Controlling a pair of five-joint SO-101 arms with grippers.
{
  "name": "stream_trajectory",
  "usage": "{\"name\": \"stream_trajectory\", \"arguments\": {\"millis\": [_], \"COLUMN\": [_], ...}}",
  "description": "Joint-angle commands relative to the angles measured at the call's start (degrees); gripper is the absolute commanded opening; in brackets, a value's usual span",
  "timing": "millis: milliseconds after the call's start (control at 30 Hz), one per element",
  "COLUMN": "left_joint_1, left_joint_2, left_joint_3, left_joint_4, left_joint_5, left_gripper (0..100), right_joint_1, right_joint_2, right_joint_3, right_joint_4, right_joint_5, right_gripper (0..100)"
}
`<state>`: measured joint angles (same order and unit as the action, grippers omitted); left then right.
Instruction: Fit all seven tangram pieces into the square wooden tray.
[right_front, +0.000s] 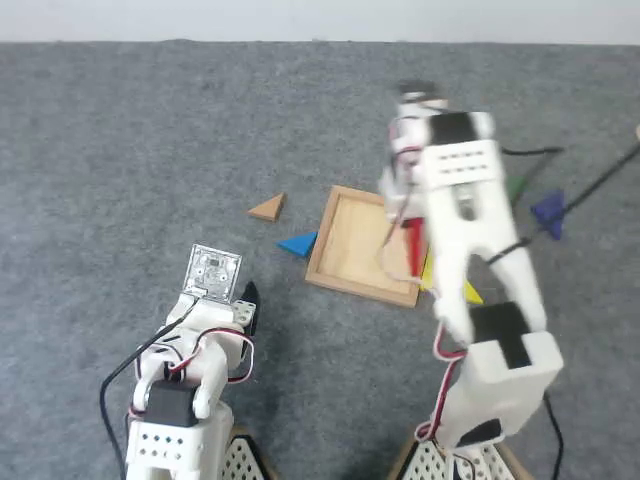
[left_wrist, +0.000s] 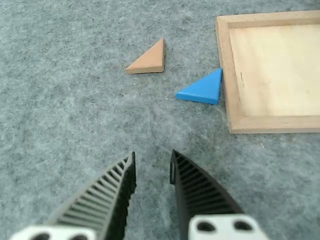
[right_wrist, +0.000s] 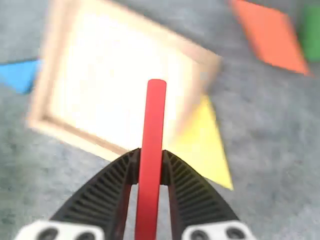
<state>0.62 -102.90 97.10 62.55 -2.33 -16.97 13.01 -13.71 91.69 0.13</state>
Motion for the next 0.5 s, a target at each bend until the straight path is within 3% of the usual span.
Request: {"name": "stream_trajectory", "arguments": {"millis": [0, 167, 300, 467], "left_joint_1": [0.35, 0.35, 0.35, 0.35], "left_joint_2": [-0.79, -0.79, -0.79, -0.79], "left_joint_3": [-0.66, -0.66, -0.66, -0.66], "left_joint_4": [0.18, 0.18, 0.18, 0.18], "left_joint_5": [0.44, 0.44, 0.44, 0.44], "left_gripper": [11, 11, 11, 11], "right_joint_1": [-4.26, -6.9, -9.63, -12.44], "right_joint_2": [-3.91, 0.04, 7.25, 13.49], "right_joint_3": [-2.37, -2.55, -2.73, -2.81], "right_joint_4": [-3.47, -6.2, -8.84, -13.67], "right_joint_5": [-0.79, -9.67, -12.04, -23.3], "right_gripper": [0.7, 0.7, 0.7, 0.9]}}
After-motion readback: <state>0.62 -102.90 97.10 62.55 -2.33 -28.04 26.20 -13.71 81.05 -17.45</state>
